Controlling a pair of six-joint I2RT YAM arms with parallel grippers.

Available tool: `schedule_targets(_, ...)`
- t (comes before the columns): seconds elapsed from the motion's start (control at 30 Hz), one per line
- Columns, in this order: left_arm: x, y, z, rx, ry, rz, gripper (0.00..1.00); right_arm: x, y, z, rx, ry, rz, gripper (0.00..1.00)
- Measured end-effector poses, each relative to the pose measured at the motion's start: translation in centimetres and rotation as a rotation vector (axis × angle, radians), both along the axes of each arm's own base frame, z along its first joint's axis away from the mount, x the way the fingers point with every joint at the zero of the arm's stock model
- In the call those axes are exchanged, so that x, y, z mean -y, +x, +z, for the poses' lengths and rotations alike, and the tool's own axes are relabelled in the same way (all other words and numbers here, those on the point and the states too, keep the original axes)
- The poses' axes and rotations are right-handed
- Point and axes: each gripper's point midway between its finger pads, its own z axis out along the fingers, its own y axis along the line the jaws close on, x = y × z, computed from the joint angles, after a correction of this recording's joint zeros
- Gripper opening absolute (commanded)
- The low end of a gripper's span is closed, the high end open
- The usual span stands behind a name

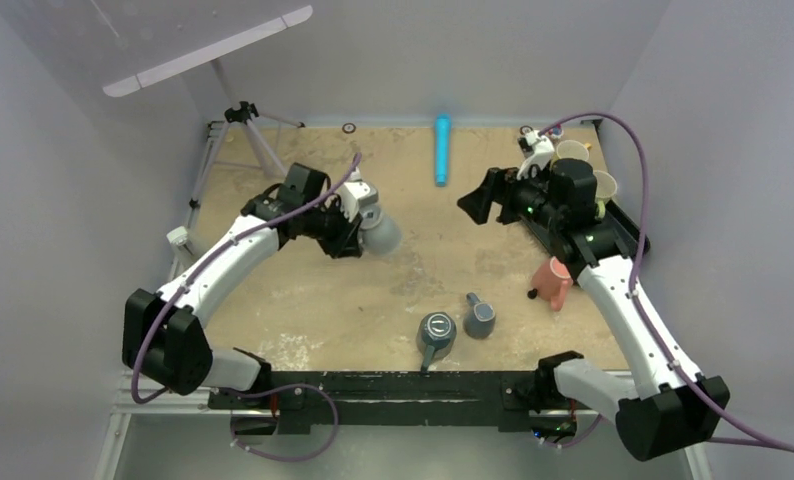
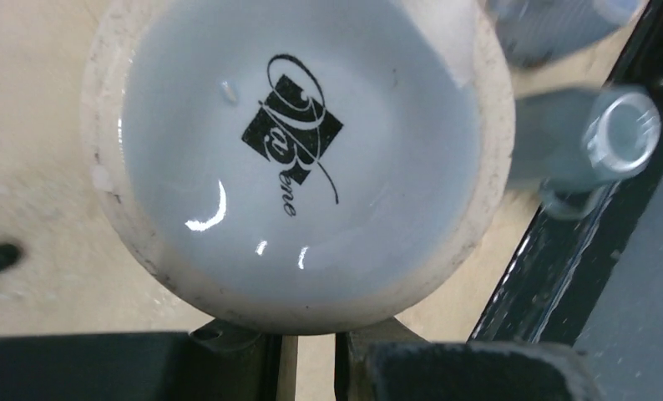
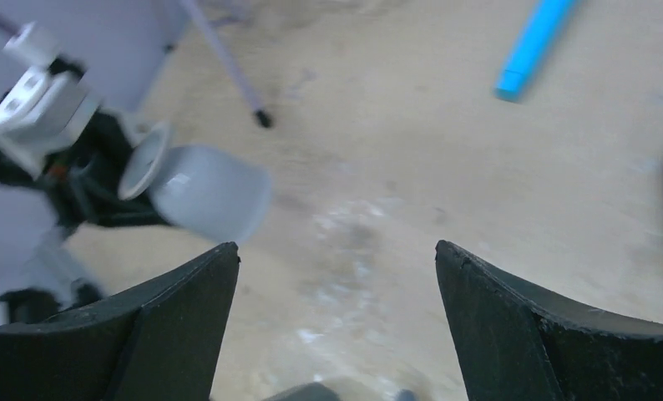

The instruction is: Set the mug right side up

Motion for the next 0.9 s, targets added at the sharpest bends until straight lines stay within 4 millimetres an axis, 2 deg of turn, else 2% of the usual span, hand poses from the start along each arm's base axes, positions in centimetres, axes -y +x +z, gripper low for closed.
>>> schedule_targets(0.1, 1.7, 1.8, 5.4, 0.051, -0.098, 0.028, 0.0, -5.4, -1.9, 2.7, 0.062, 0.178, 0.159, 0.92)
schedule_targets(0.2, 3.2, 2.5, 11.4, 0.099, -0.209, 0.022, 0.0, -9.2, -3.7, 5.5, 0.094, 0.328, 0.27, 0.91)
schedule_targets(0.3, 4.2, 2.4, 16.7, 0.151, -0.303, 0.002, 0.0, -12.0, -5.2, 8.3, 0.12, 0.47, 0.349, 0.88)
schedule_targets(0.37, 4.6, 2.0, 19.1, 0.163, -0.351, -0.013, 0.0, -13.1, -5.8, 9.8, 0.129, 0.542, 0.381, 0.86)
schedule_targets(0.47, 5.1, 1.0, 20.7, 0.131, -0.406, -0.023, 0.0, -14.6, -6.5, 11.4, 0.13, 0.635, 0.422, 0.79)
schedule_targets(0.57, 5.5, 0.2, 20.9, 0.068, -0.434, -0.017, 0.0, -15.5, -6.9, 12.4, 0.127, 0.711, 0.452, 0.7)
schedule_targets(0.67, 5.9, -0.3, 21.3, 0.022, -0.462, -0.016, 0.0, -16.3, -7.1, 13.0, 0.114, 0.777, 0.476, 0.46)
schedule_targets(0.73, 6.2, -0.6, 21.8, 0.005, -0.487, -0.024, 0.0, -16.8, -7.0, 13.3, 0.104, 0.816, 0.489, 0.2)
schedule_targets(0.8, 6.4, -0.6, 22.3, 0.006, -0.509, -0.03, 0.0, -17.2, -6.9, 13.7, 0.092, 0.857, 0.507, 0.0)
schedule_targets(0.9, 6.7, -1.3, 23.3, -0.051, -0.565, -0.04, 0.0, -17.2, -7.9, 15.5, 0.148, 0.908, 0.565, 0.0)
